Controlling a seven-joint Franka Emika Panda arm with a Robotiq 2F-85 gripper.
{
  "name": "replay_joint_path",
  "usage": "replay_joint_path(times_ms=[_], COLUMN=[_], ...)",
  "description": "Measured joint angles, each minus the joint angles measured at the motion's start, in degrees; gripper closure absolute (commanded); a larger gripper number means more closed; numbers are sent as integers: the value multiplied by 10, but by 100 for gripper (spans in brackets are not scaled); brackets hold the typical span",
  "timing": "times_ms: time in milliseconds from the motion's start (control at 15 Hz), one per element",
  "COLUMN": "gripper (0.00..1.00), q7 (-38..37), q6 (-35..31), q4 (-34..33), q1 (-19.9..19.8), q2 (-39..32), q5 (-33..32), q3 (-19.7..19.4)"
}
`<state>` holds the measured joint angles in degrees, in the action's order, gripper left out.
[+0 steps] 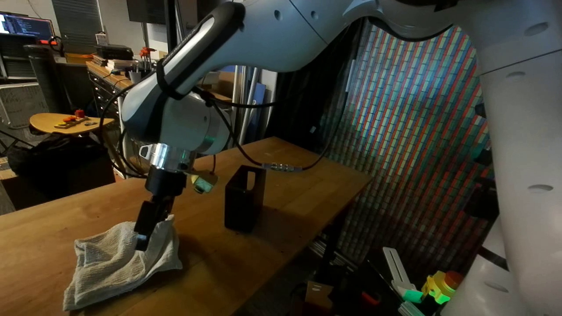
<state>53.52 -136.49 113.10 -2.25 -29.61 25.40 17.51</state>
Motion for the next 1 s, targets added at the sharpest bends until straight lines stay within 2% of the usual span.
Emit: replay_joint_path(times_ms=[533, 1000], gripper=[0, 0], q7=[18, 42], q6=[-6, -41], q4=[36, 85], q1=[-11, -12], q2=[25, 46], q5=[44, 102], q3=[0, 3])
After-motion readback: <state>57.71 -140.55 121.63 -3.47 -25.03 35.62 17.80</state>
